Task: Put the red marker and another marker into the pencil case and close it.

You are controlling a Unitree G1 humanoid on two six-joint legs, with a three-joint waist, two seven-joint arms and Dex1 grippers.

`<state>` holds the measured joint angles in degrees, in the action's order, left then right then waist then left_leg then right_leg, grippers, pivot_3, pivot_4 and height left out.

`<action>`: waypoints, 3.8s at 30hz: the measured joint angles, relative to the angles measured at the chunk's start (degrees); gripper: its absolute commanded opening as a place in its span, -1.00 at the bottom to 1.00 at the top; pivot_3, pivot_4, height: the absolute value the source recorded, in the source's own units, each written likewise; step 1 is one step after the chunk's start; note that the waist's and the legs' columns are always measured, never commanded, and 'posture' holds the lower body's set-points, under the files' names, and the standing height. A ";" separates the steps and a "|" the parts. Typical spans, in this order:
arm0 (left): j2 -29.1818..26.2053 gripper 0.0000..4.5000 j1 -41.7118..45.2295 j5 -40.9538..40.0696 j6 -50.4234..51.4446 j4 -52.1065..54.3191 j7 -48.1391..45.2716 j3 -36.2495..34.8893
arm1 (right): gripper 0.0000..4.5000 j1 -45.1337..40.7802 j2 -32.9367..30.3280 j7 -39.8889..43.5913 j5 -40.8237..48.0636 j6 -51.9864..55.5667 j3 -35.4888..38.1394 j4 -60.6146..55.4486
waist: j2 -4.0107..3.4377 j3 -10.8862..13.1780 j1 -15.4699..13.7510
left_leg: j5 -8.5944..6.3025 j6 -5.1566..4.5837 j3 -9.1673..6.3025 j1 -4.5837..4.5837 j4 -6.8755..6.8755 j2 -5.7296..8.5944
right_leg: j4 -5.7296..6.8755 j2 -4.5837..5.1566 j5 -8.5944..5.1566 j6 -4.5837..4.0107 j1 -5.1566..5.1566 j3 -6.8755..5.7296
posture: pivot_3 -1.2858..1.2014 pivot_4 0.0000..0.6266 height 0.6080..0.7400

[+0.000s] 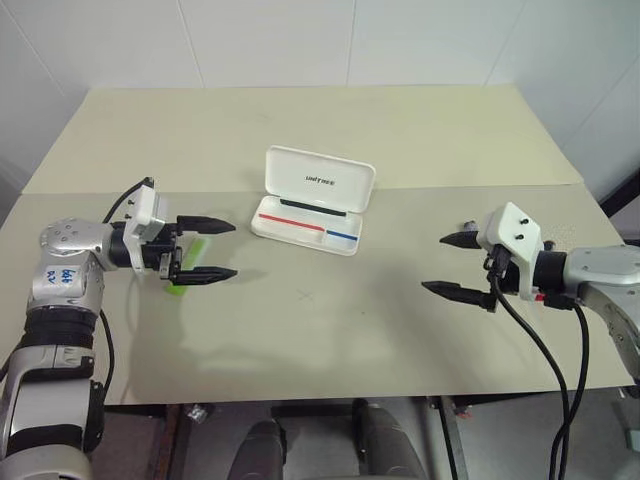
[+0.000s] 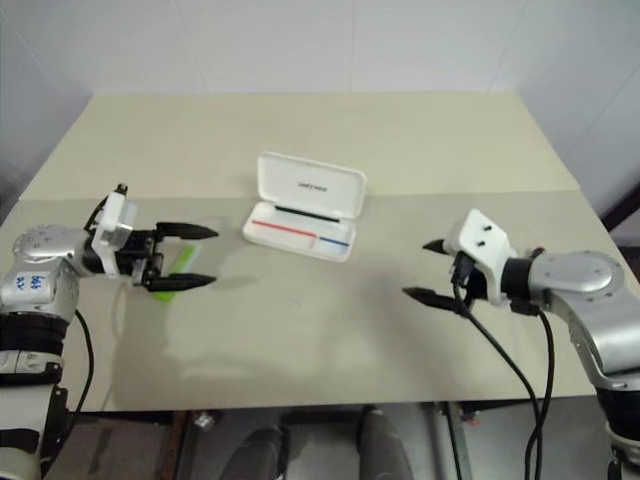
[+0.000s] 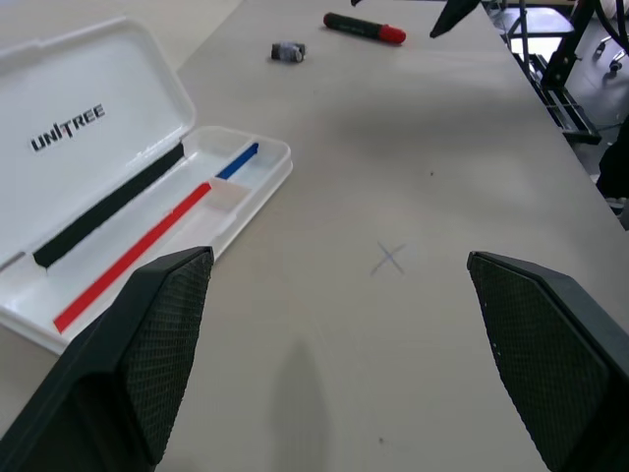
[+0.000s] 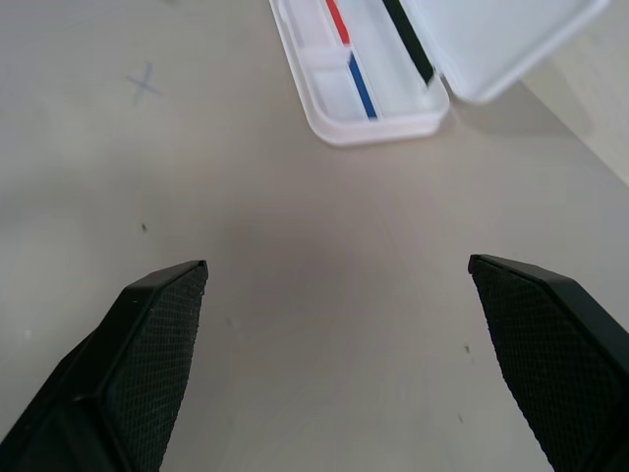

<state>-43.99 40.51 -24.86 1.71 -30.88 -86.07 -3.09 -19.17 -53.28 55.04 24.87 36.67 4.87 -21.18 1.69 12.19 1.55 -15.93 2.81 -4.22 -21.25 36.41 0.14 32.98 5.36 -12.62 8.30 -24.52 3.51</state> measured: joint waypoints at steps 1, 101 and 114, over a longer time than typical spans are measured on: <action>0.08 0.98 0.48 0.00 -0.30 -0.79 0.00 0.00 | 1.00 -0.16 0.60 -0.52 0.22 0.30 -0.01 -0.39 | 0.00 0.00 0.00 | 0.00 0.00 0.00 0.00 0.00 0.00 | 0.00 0.00 0.00 0.00 0.00 0.00 | 0.03 -0.52 1.00; -1.23 1.00 -12.26 -9.58 4.98 12.07 0.11 -9.34 | -0.98 -11.56 12.20 13.11 -30.87 -18.49 -31.40 6.43 | 0.16 -0.07 1.94 | 0.07 -0.04 0.04 0.36 0.16 -0.16 | 0.59 -0.16 -0.31 -0.69 -0.02 -0.04 | 0.03 -0.52 1.00; -0.88 1.00 -12.27 -9.58 4.77 12.14 0.11 -9.30 | -0.48 -13.69 13.55 10.52 -31.47 -21.10 -31.22 11.67 | 0.24 -0.07 1.69 | 0.60 -0.16 0.04 0.24 0.21 -0.22 | 0.27 -0.27 0.11 -1.37 0.04 0.05 | 0.03 -0.52 1.00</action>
<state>-44.87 28.24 -34.44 6.48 -18.74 -85.96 -12.39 -32.86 -39.73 65.56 -6.60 15.58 -26.34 -9.51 1.93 12.11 3.24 -15.33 2.65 -4.18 -21.01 36.62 -0.08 33.24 5.09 -12.51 6.93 -24.49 3.55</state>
